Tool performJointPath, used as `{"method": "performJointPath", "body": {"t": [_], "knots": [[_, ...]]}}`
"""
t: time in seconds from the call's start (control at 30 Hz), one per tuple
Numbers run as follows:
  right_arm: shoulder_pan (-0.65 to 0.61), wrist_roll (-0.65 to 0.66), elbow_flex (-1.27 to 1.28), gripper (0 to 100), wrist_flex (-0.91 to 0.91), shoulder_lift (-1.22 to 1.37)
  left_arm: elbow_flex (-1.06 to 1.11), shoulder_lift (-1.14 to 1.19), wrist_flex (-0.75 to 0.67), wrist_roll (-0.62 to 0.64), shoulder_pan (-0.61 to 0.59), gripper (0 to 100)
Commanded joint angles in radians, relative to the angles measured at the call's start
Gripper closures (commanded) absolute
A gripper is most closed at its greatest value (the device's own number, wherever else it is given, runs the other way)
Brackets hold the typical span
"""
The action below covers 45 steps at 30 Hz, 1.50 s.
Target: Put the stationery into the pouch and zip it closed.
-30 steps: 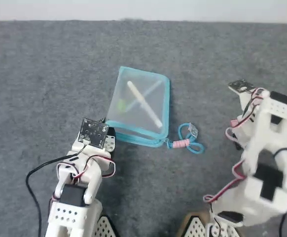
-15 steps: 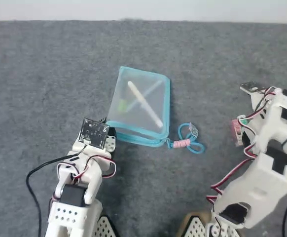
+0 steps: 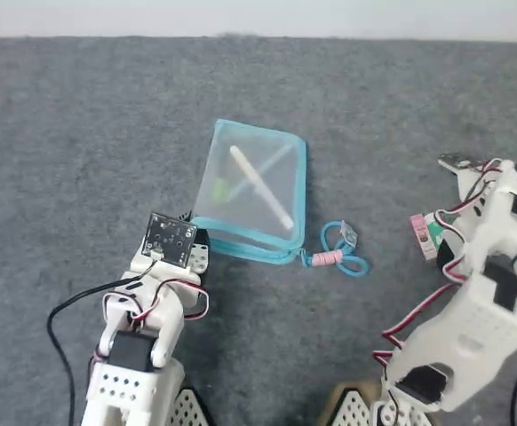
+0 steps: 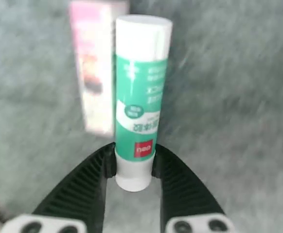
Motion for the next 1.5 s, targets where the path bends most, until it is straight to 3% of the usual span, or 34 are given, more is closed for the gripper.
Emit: {"method": "performJointPath", "body": {"t": [0.0,0.23,0.53,0.8,1.13,1.47], "knots": [[-0.022,-0.040,-0.048,99.2,0.090,-0.217,-0.038,-0.017,0.000,0.002,0.009,99],[-0.194,-0.040,0.041,99.2,0.242,-0.555,-0.042,-0.017,-0.002,0.003,0.009,99],[-0.690,-0.037,0.293,99.2,0.325,-0.957,-0.044,-0.017,-0.002,0.003,0.009,99],[-1.018,-0.103,0.394,99.2,0.326,-0.992,-0.044,-0.017,-0.028,0.003,0.009,99],[-1.069,-0.224,0.324,99.2,0.286,-0.757,-0.054,-0.017,-0.037,0.003,0.011,99],[-1.063,-0.404,0.014,99.2,0.280,-0.430,-0.056,-0.017,-0.037,0.003,0.011,99]]}}
